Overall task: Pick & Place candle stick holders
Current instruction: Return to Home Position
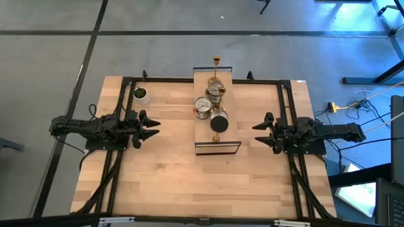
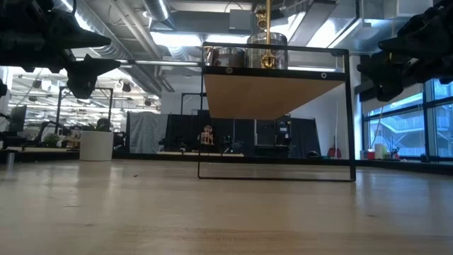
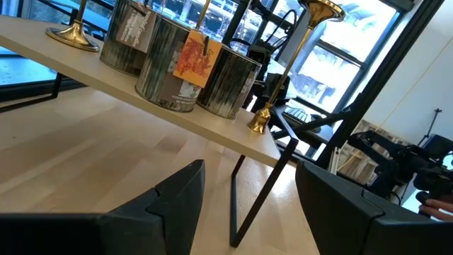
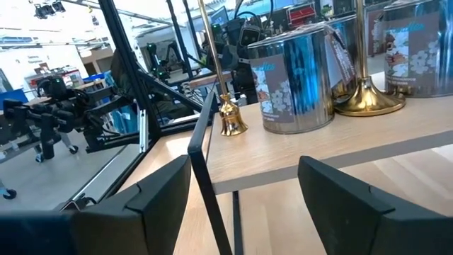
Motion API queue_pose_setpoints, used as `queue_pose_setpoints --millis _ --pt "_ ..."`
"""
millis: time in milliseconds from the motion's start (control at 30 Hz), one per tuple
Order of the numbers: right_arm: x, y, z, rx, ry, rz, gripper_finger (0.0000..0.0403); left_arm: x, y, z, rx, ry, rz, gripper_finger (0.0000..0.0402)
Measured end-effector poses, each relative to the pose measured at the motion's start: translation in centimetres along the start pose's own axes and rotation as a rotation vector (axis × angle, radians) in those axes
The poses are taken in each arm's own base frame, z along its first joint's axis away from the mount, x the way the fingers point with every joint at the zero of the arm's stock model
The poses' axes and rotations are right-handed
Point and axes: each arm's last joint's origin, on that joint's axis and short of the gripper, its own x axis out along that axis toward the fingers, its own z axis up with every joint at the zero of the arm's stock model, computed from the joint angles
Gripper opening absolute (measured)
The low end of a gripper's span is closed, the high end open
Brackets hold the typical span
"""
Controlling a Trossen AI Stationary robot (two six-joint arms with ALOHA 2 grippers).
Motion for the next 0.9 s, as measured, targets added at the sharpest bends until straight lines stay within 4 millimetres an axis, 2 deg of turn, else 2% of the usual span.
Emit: queue_pose_setpoints --millis 333,433,533,900 --pt "0.00 -0.05 0.02 0.003 -0.006 -0.017 0.0265 0.00 0.00 0.00 0.000 0.000 0.000 0.0218" --pt "0.00 -0.06 0.03 0.002 -0.007 -0.022 0.0252 0.00 0.00 0.00 0.000 0.000 0.000 0.0218" --pt "0.00 -0.06 0.03 0.002 -0.008 -0.021 0.0219 0.00 0.00 0.00 0.000 0.000 0.000 0.0218" --pt "0.00 -0.02 0.03 0.003 -0.005 -0.010 0.0037 0.00 0.00 0.00 0.000 0.000 0.000 0.0218"
